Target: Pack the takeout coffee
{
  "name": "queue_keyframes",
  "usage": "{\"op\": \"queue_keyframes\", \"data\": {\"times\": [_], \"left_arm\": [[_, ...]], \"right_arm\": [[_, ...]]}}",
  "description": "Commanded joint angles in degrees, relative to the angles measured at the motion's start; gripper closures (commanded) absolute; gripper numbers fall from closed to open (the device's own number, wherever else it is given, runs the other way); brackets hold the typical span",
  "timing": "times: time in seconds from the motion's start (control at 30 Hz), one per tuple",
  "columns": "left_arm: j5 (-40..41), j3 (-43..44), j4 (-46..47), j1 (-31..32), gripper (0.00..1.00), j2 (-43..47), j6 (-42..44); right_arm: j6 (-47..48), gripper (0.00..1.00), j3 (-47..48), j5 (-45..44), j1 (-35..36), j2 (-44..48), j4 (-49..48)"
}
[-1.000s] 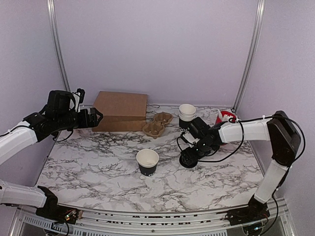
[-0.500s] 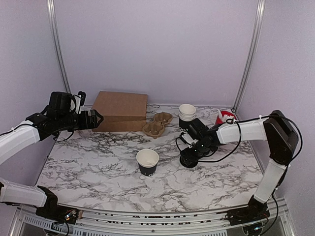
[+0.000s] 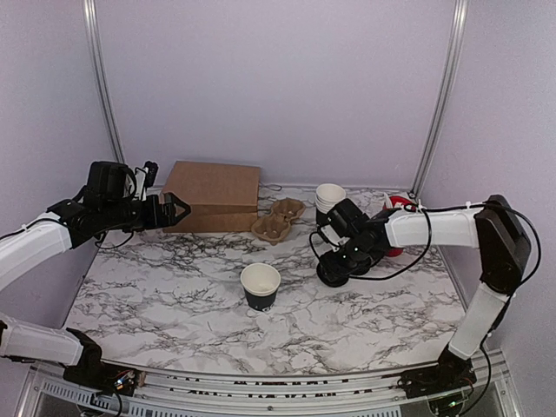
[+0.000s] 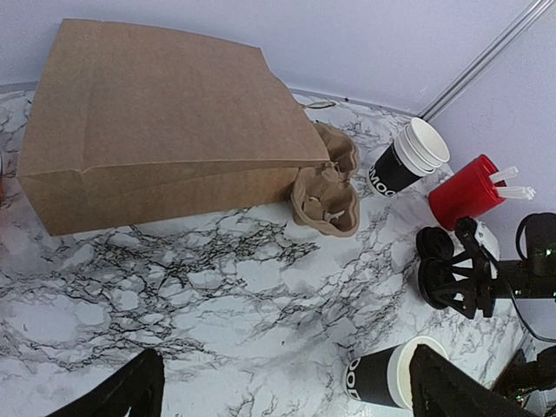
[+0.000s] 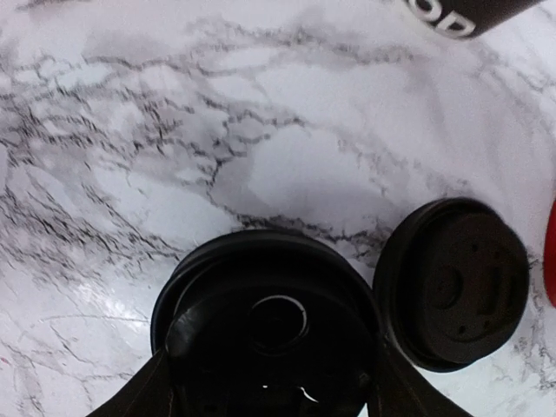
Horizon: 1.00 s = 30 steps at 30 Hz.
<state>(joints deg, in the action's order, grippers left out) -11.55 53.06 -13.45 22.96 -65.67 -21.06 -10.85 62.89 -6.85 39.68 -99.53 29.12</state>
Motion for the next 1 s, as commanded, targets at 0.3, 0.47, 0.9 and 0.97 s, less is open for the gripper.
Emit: {"op": "queue_keyframes", "data": {"times": [0.3,0.47,0.9,0.97], "left_arm": [[-4.7,-0.5,1.5,2.4,0.01,-0.5,-1.6],[-3.4,-0.1,0.5,3.6,0.01,-1.2,-1.1],[-2.9,0.3,-0.4,4.1,0.01,-2.8,-0.3],[-2.9,0.4,-0.5,4.0,0.01,-3.1,-0.2]], "right_arm": [[0.2,0.41,25.5,-2.9,10.7,1.0,14.2],[-0.3,0.41,35.3,-3.3,17.2,-5.2,17.9],[-3.3,0.39,41.9,-9.7,25.8,-13.3,22.6],[-3.5,0.38,41.6,-9.4,25.9,-12.6,22.3]]}}
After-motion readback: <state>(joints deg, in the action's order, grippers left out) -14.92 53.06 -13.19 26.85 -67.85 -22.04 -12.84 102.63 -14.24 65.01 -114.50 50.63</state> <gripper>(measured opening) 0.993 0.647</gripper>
